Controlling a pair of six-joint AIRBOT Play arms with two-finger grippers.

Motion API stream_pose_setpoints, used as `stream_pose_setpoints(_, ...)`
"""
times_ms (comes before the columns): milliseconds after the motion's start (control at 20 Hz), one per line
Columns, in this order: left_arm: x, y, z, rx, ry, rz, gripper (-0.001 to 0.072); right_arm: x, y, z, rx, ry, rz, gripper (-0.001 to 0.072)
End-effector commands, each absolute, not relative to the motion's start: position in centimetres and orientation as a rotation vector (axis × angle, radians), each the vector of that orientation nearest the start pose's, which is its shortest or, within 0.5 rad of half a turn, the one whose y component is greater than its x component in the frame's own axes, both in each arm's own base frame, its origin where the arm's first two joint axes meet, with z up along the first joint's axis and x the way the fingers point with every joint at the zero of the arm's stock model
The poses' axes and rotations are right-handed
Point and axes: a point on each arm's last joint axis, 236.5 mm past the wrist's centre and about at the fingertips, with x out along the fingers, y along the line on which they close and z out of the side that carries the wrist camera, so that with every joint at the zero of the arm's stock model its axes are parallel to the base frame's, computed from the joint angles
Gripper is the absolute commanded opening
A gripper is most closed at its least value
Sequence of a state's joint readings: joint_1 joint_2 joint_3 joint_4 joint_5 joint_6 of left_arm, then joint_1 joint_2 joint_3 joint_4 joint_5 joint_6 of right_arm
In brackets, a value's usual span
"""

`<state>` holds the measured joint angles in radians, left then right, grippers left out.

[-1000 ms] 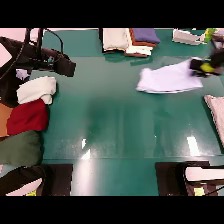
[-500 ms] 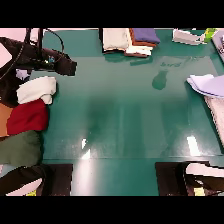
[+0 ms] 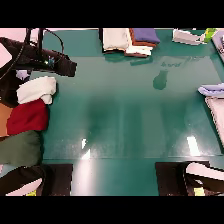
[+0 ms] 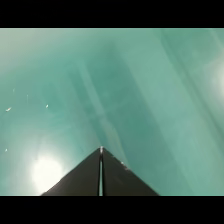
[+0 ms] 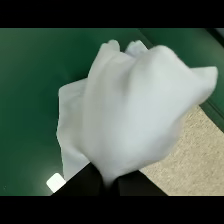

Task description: Fold the shirts.

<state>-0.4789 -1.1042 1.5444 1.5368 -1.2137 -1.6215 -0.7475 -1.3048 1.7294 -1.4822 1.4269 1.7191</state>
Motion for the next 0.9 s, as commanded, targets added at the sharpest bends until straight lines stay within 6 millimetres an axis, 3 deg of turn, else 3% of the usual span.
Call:
stream_pose_setpoints(0, 35.5, -19.3, 22.1, 0.131, 0.811, -0.460, 0.0024, 29.7, -28.4, 19.9, 0.510, 0.920, -0.770, 0.0020)
stream_pose_setpoints(250, 35.5, -19.3, 22.1, 0.132, 0.810, -0.460, 0.0025, 23.0, -29.7, 16.3, 0.540, 1.021, -0.900, 0.0020)
stream_pose_setpoints(600, 35.5, -19.3, 22.1, 0.132, 0.810, -0.460, 0.0025, 13.7, -29.1, 7.7, 0.643, 1.186, -0.986, 0.0034)
stream_pose_setpoints(700, 35.5, -19.3, 22.1, 0.131, 0.810, -0.460, 0.0025, 11.4, -28.9, 5.8, 0.709, 1.215, -1.023, 0.0391)
stream_pose_setpoints(750, 35.5, -19.3, 22.1, 0.131, 0.810, -0.460, 0.0025, 10.4, -28.9, 5.2, 0.740, 1.221, -1.041, 0.0492)
stream_pose_setpoints(850, 35.6, -19.3, 22.2, 0.131, 0.809, -0.460, 0.0025, 10.7, -28.8, 5.1, 0.792, 1.180, -1.029, 0.0498)
